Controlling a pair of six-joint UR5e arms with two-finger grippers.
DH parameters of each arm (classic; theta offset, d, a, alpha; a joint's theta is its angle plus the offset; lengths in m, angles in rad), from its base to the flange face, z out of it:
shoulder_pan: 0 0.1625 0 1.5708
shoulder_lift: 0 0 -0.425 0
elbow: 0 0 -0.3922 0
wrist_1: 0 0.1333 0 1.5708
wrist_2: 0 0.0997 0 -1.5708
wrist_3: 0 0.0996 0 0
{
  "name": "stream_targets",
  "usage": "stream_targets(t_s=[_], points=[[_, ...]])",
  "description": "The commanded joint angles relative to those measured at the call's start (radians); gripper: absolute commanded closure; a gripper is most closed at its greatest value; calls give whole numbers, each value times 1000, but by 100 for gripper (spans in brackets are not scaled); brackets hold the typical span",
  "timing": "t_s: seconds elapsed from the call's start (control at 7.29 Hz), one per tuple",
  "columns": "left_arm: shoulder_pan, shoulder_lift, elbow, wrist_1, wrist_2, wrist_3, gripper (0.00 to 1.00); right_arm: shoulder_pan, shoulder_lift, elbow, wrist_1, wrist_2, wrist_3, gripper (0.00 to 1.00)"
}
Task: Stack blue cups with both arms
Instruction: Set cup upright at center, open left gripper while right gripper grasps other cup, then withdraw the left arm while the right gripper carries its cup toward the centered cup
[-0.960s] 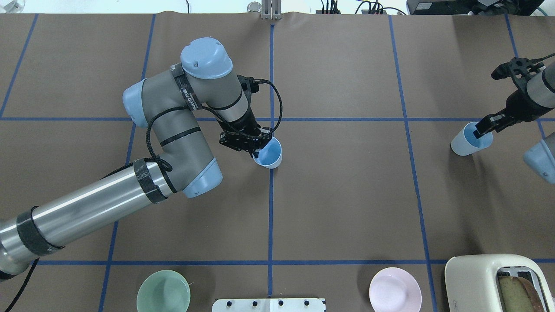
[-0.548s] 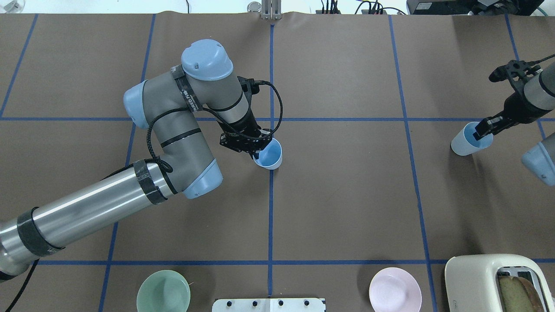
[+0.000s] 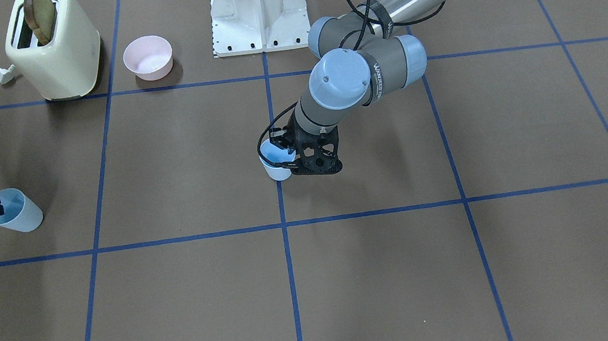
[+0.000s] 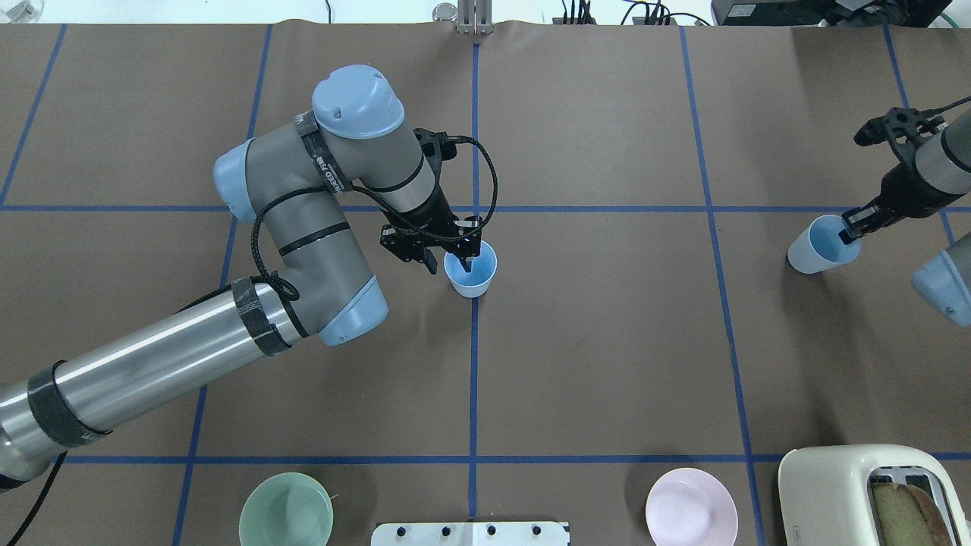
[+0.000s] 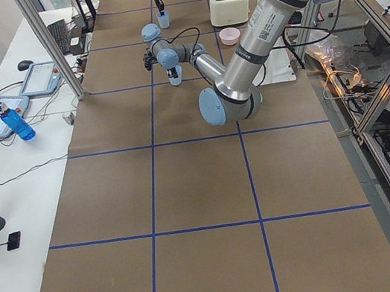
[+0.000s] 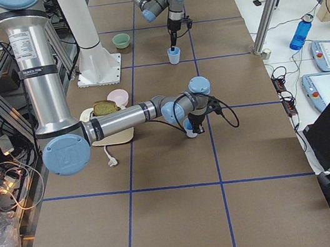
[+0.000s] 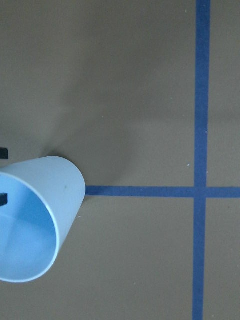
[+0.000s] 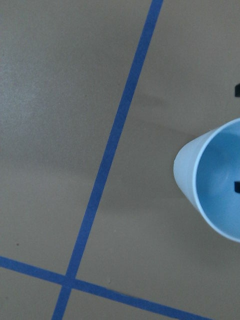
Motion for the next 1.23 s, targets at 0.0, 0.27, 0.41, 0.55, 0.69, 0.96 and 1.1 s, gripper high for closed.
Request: stream_targets(t_s=[0.0,0.27,0.41,0.55,0.69,0.96,1.1], points=[[-21,0,-12,-6,-2,1,13,0,1,8,0,1,7,100],[-62,15,-47,3,-14,1,9,0,7,23,-2,3,7,100],[-82,41,-61,3,-35,10,6,1,21,45,-15,7,10,100],[-102,74,-84,5,-43,42,4,1,41,51,-26,10,36,100],[-128,110,-107,6,-43,68,3,1,69,69,-49,15,87,100],[-206,186,-156,61,-77,186,2,1,154,152,-252,15,95,100],[-225,219,-196,142,-74,279,2,3,209,192,-367,6,95,100]])
